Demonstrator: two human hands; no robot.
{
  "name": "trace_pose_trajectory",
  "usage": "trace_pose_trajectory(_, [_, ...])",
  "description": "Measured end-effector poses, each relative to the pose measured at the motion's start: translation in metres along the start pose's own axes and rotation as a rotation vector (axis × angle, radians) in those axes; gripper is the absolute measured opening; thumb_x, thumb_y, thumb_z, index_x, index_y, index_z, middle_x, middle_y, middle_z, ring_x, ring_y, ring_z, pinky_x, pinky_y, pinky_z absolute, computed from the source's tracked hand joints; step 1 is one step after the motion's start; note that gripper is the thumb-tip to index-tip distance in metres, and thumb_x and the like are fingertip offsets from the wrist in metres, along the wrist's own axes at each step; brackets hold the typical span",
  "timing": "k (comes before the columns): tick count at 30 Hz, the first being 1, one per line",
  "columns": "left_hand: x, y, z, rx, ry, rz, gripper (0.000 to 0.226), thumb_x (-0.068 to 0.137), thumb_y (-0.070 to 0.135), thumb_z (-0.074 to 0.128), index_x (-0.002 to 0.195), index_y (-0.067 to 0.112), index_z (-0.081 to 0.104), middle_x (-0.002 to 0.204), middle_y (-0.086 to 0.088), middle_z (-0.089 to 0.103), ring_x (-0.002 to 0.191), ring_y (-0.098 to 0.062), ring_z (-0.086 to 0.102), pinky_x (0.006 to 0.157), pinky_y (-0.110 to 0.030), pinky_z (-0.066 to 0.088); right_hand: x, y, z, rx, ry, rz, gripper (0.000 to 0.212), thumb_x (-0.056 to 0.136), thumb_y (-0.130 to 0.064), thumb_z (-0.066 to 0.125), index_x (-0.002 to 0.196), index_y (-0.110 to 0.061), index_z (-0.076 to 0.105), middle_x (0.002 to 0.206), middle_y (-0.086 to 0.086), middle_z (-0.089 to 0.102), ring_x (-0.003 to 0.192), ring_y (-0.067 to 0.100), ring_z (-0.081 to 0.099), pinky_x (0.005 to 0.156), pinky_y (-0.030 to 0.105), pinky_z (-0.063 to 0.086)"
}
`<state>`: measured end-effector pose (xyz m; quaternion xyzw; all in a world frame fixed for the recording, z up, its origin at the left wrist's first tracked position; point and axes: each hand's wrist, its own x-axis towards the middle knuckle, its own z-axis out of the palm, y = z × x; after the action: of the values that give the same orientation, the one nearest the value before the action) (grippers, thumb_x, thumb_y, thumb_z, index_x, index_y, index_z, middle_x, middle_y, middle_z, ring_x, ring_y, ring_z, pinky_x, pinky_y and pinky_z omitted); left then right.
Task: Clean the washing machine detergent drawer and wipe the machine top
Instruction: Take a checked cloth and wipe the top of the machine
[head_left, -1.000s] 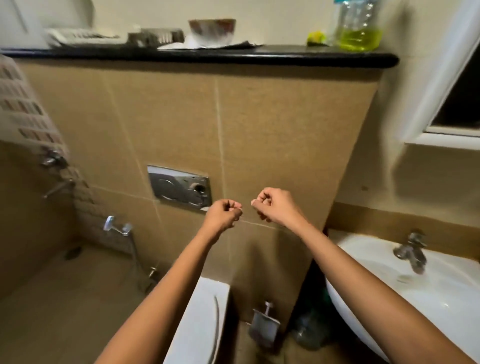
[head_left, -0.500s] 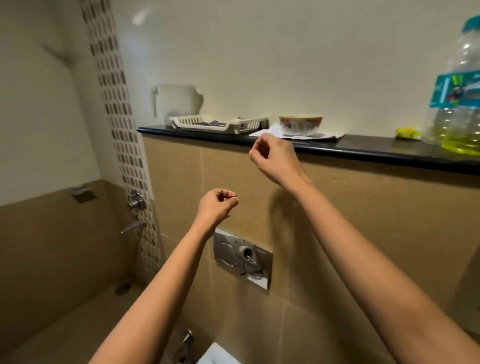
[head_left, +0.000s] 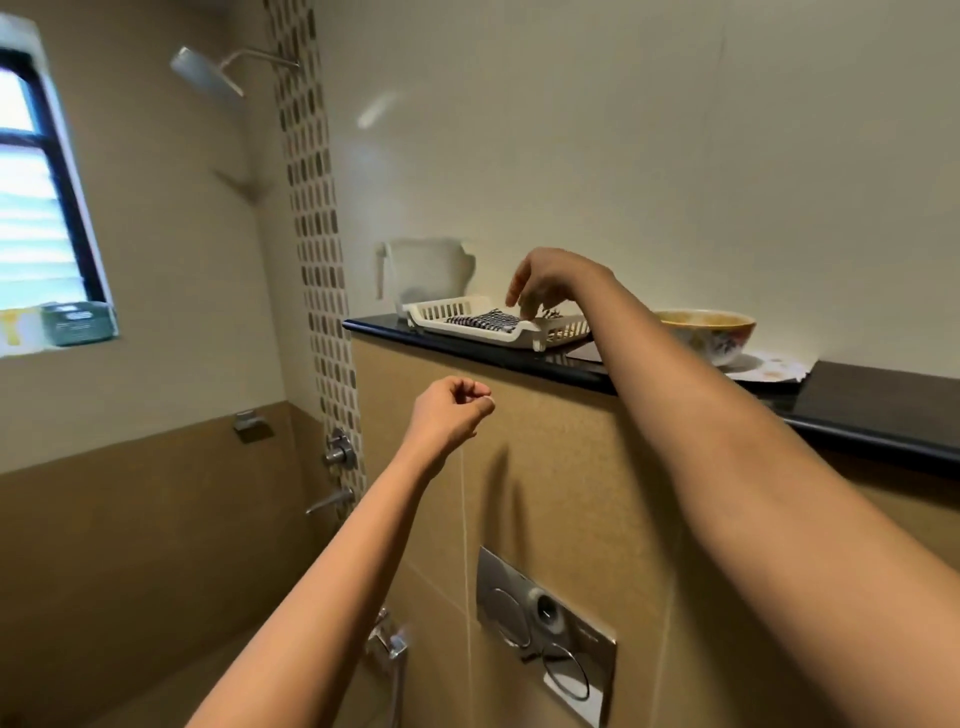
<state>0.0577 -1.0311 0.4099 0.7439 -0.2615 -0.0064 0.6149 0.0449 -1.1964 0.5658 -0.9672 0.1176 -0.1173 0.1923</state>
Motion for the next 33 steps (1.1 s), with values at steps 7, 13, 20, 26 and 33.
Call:
trace_pose_trajectory(7, [0.01, -0.015, -0.008, 0.012, 0.004, -0.002, 0.013, 0.091, 0.01, 0.063, 0.103, 0.014, 0.064, 0.091, -0.004, 0.064, 0.087, -0.014, 0.06, 0.071, -0.025, 0.052, 0.032, -0.01, 0.017, -0.13, -0.147, 0.054, 0.026, 0.08, -0.03, 0.076, 0.089, -0.006, 0.07, 0.1, 0.008, 0.066, 0.085, 0.022, 0.059, 0.079, 0.034, 0.049])
trace_pose_trajectory(13, [0.012, -0.032, -0.024, 0.051, 0.041, -0.011, 0.012, 0.092, 0.011, 0.063, 0.104, 0.014, 0.064, 0.093, -0.004, 0.065, 0.085, -0.014, 0.06, 0.072, -0.026, 0.053, 0.037, -0.015, 0.033, -0.333, -0.039, 0.127, 0.029, 0.078, -0.034, 0.075, 0.076, -0.01, 0.059, 0.096, 0.006, 0.059, 0.086, 0.027, 0.057, 0.074, 0.031, 0.043])
trace_pose_trajectory(20, [0.002, -0.048, -0.042, 0.083, 0.091, -0.013, 0.009, 0.091, 0.015, 0.065, 0.099, 0.019, 0.065, 0.089, 0.001, 0.067, 0.083, -0.011, 0.063, 0.071, -0.024, 0.055, 0.048, -0.01, 0.046, -0.195, 0.256, 0.113, 0.041, 0.078, -0.025, 0.071, 0.114, -0.007, 0.061, 0.117, 0.01, 0.06, 0.107, 0.03, 0.06, 0.077, 0.031, 0.045])
trace_pose_trajectory(26, [-0.021, -0.063, -0.091, 0.157, 0.19, -0.051, 0.01, 0.089, 0.016, 0.067, 0.099, 0.018, 0.066, 0.09, -0.003, 0.067, 0.076, -0.011, 0.062, 0.069, -0.023, 0.055, 0.051, -0.04, 0.03, 0.07, 0.751, 0.04, 0.032, 0.09, -0.018, 0.044, 0.115, -0.004, 0.059, 0.117, 0.019, 0.061, 0.109, 0.039, 0.057, 0.089, 0.04, 0.044])
trace_pose_trajectory(33, [-0.079, -0.094, -0.167, 0.134, 0.361, -0.211, 0.008, 0.088, 0.015, 0.068, 0.095, 0.019, 0.067, 0.085, -0.003, 0.064, 0.088, -0.015, 0.065, 0.072, -0.028, 0.059, 0.021, -0.162, 0.047, 0.324, 0.765, -0.307, 0.027, 0.084, -0.028, 0.048, 0.093, -0.007, 0.062, 0.09, 0.018, 0.063, 0.086, 0.032, 0.059, 0.07, 0.033, 0.043])
